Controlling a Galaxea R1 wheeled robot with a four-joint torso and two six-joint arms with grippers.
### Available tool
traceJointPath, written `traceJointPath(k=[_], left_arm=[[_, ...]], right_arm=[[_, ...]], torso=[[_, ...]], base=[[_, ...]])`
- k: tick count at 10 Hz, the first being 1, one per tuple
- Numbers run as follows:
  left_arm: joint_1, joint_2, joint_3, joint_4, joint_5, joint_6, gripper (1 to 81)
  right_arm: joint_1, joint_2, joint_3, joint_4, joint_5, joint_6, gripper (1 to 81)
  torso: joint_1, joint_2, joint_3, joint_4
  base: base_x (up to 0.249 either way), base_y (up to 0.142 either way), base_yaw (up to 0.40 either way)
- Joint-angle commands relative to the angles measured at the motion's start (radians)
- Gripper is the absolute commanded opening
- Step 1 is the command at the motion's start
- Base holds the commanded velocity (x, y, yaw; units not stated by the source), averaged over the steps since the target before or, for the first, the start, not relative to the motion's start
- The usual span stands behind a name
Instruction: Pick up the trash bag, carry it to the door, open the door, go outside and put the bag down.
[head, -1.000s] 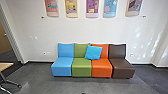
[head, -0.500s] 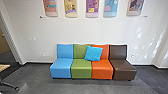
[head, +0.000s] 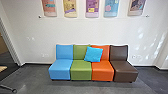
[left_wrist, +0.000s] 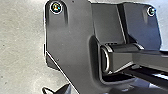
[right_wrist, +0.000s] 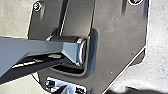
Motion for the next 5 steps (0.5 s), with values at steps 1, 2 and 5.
traceJointPath(k=[1, 2, 5], left_arm=[[-0.044, 0.000, 0.001, -0.003, 0.060, 0.007, 81.1], [-0.044, 0.002, 0.001, -0.003, 0.060, 0.007, 81.1], [-0.042, 0.000, 0.001, -0.001, 0.060, 0.007, 81.1]], right_arm=[[0.029, -0.006, 0.001, -0.004, -0.056, -0.003, 81.1], [0.028, -0.006, 0.001, -0.004, -0.056, -0.003, 81.1], [0.026, -0.006, 0.001, -0.002, -0.056, -0.003, 81.1]], torso=[[0.000, 0.000, 0.000, 0.000], [0.000, 0.000, 0.000, 0.000], [0.000, 0.000, 0.000, 0.000]], base=[[0.105, 0.000, 0.000], [0.098, 0.000, 0.000], [0.092, 0.000, 0.000]])
